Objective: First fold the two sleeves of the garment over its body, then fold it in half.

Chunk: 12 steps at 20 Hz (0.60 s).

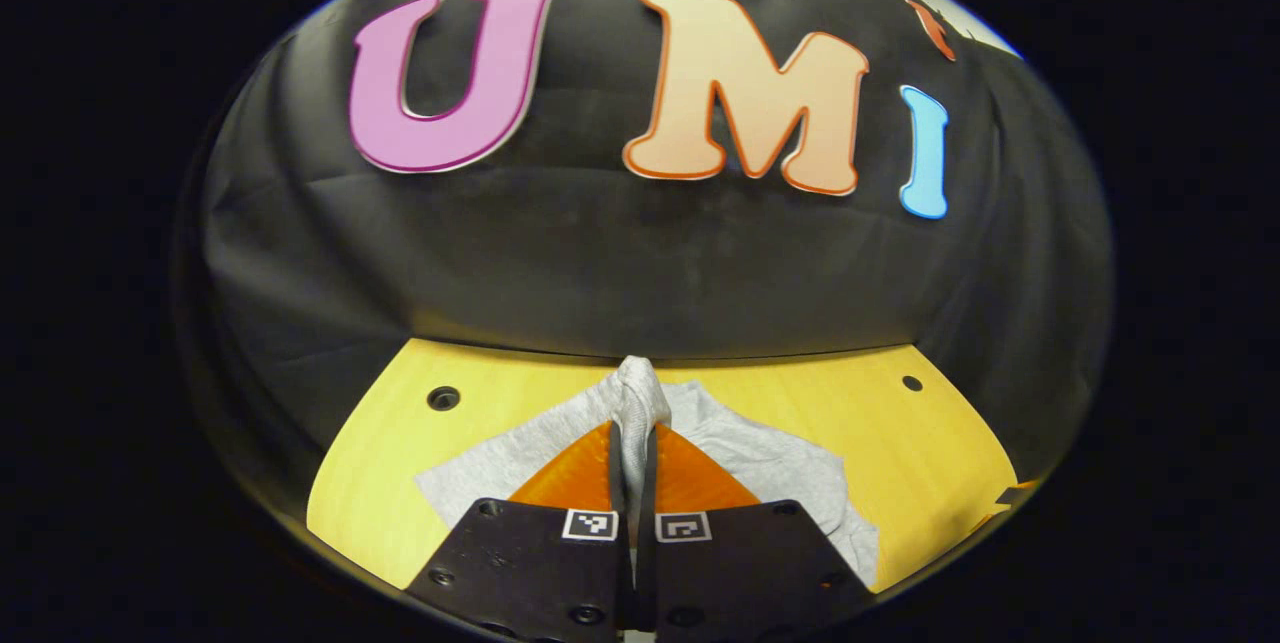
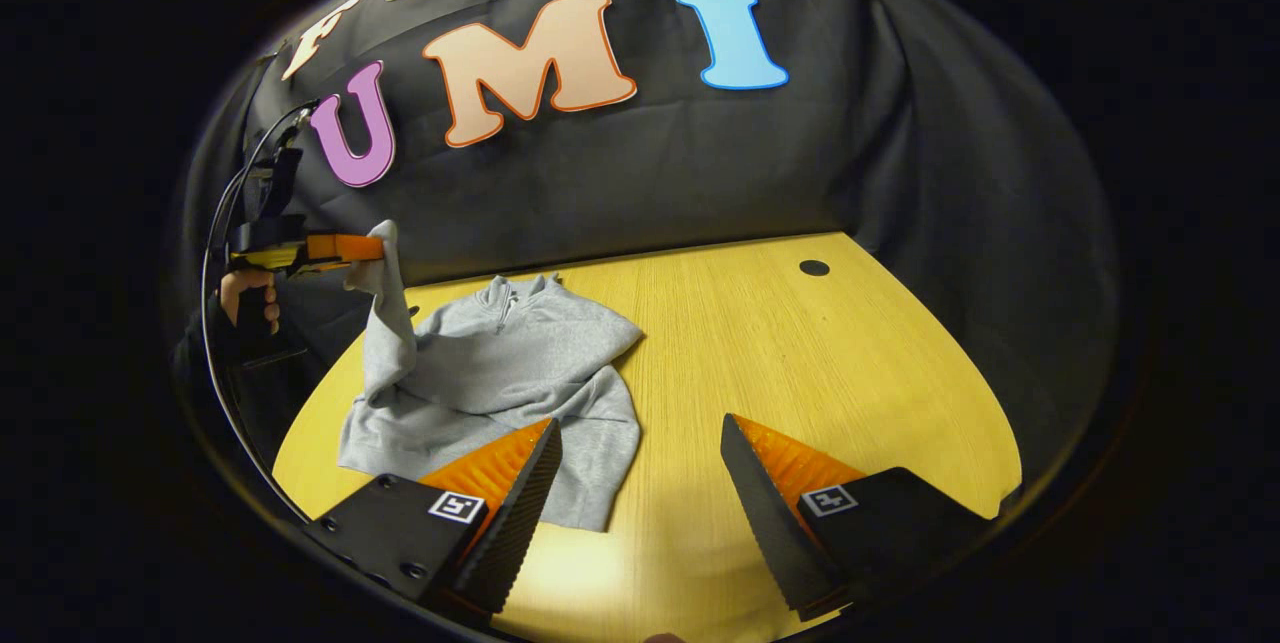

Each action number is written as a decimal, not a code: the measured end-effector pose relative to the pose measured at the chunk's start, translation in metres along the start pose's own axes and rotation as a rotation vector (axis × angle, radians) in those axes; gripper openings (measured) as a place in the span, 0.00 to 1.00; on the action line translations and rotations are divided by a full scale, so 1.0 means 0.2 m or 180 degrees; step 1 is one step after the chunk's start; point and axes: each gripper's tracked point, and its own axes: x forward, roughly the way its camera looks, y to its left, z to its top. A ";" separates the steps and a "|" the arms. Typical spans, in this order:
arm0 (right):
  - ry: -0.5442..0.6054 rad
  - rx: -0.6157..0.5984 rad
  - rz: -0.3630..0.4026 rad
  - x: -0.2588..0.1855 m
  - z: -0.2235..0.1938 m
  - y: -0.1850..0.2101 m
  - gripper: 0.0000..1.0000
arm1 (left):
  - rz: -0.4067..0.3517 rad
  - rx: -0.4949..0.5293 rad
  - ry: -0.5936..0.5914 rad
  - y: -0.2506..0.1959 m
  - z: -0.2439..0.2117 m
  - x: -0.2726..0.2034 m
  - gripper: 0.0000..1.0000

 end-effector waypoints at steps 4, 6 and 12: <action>0.0052 0.0056 0.0024 -0.02 -0.04 -0.07 0.99 | -0.0216 0.0100 0.0068 -0.25 -0.02 0.09 0.02; 0.0077 0.0073 0.0011 -0.04 -0.06 -0.12 0.99 | -0.0299 0.0143 0.0141 -0.36 -0.06 0.12 0.00; 0.0078 0.0138 -0.0056 -0.07 -0.09 -0.27 0.96 | -0.0464 0.0352 0.0360 -0.64 -0.20 0.24 0.00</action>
